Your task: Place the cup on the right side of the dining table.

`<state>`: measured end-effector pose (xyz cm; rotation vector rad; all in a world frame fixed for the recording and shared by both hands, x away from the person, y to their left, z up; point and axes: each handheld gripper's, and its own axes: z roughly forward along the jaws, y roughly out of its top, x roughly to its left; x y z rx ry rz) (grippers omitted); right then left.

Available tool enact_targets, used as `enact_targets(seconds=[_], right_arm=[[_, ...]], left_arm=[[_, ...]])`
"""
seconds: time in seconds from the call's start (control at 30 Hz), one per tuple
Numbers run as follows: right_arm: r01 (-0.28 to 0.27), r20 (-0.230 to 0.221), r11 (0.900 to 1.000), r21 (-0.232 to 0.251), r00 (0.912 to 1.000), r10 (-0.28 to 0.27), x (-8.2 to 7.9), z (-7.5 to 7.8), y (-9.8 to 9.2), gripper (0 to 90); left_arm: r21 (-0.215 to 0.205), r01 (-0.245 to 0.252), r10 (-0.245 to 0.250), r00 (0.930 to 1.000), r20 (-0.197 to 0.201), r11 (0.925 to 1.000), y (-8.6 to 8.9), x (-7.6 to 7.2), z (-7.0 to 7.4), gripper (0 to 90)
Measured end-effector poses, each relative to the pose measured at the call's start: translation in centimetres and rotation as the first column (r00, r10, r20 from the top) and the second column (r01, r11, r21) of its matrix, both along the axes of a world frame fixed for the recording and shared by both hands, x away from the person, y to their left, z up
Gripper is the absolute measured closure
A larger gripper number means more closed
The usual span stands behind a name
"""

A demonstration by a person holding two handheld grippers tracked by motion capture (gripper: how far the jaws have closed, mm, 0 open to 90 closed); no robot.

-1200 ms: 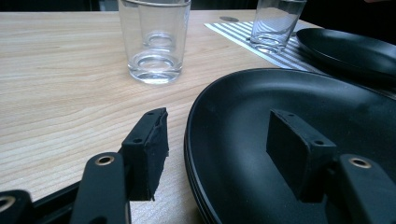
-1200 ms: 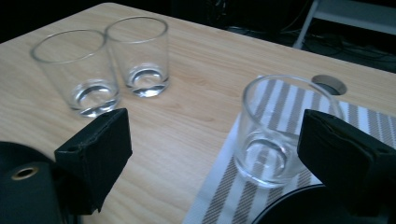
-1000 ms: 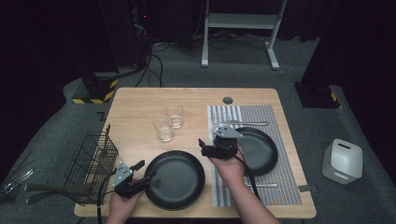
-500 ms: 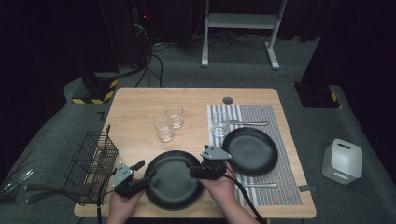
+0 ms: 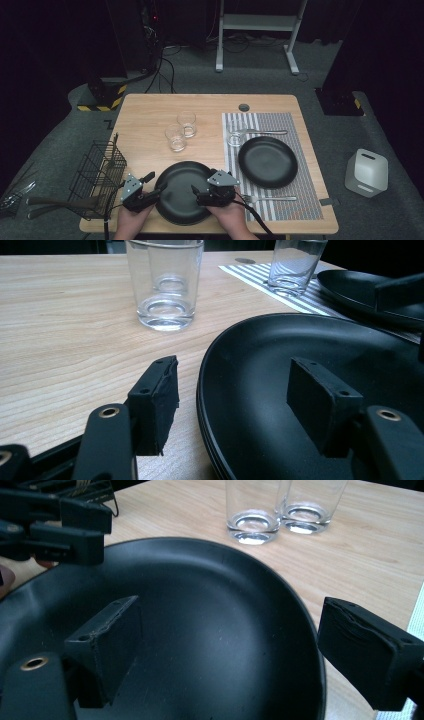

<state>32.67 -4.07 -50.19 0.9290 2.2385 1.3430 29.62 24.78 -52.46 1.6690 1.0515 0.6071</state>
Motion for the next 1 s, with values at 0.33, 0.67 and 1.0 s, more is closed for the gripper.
enact_targets(seconds=[0.33, 0.67, 1.0], right_arm=[[0.003, 0.035, 1.0, -0.029, 0.9994, -0.002, -0.8, -1.2, 0.2, 11.6], [0.021, 0.024, 1.0, -0.013, 0.9995, -0.021, -0.8, -1.9, 0.1, 12.7], [0.02, 0.019, 1.0, -0.012, 0.9996, -0.02, -0.9, -1.9, 0.1, 14.7]], left_arm=[[0.005, 0.005, -0.005, 1.0, -0.002, 1.0, 0.0, 0.0, 0.0, 37.6], [0.007, 0.007, -0.007, 1.0, -0.005, 1.0, 0.0, 0.0, 0.0, 37.6], [0.007, 0.006, -0.006, 0.9999, -0.01, 1.0, -0.1, 0.0, 0.0, 37.6]])
